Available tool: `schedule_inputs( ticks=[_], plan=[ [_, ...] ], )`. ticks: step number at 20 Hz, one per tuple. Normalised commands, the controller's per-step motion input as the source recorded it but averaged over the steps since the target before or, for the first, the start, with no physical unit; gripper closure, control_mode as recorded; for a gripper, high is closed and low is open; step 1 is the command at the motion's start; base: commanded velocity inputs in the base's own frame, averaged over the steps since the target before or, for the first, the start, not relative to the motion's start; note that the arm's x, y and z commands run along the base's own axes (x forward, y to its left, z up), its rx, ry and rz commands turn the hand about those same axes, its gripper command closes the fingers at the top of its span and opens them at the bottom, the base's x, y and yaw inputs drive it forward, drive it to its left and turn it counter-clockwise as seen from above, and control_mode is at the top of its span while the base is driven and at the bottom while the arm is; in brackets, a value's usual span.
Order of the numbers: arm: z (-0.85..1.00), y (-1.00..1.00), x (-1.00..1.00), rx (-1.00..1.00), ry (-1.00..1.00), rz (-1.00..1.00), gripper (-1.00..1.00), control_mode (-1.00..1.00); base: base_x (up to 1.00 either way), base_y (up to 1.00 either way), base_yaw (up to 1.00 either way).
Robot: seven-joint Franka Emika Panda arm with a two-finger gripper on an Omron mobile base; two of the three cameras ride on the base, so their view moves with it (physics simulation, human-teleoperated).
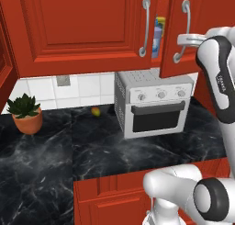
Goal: Pick the soap dispenser and sponge from the cabinet and place them on the counter.
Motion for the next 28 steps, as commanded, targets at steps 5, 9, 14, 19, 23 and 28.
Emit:
schedule_inputs(
  ticks=[5, 9, 14, 19, 23, 28],
  plan=[
    [0.0, -0.9, -0.4, 0.03, 0.0, 0.04, 1.0, -1.0, 0.0, 0.0, 0.0],
    [0.0, -0.92, -0.39, 0.04, 0.0, 0.04, 1.0, -1.0, 0.0, 0.0, 0.0],
    [-0.01, -0.85, -0.33, 0.03, 0.04, 0.03, 1.0, -1.0, 0.0, 0.0, 0.0],
    [-0.03, -0.84, -0.3, 0.03, 0.07, 0.03, 1.0, -1.0, 0.0, 0.0, 0.0],
    [-0.08, -0.81, -0.28, 0.03, 0.08, 0.03, 1.0, -1.0, 0.0, 0.0, 0.0],
    [-0.08, -0.78, -0.3, 0.03, 0.06, 0.04, 1.0, -1.0, 0.0, 0.0, 0.0]
  ],
)
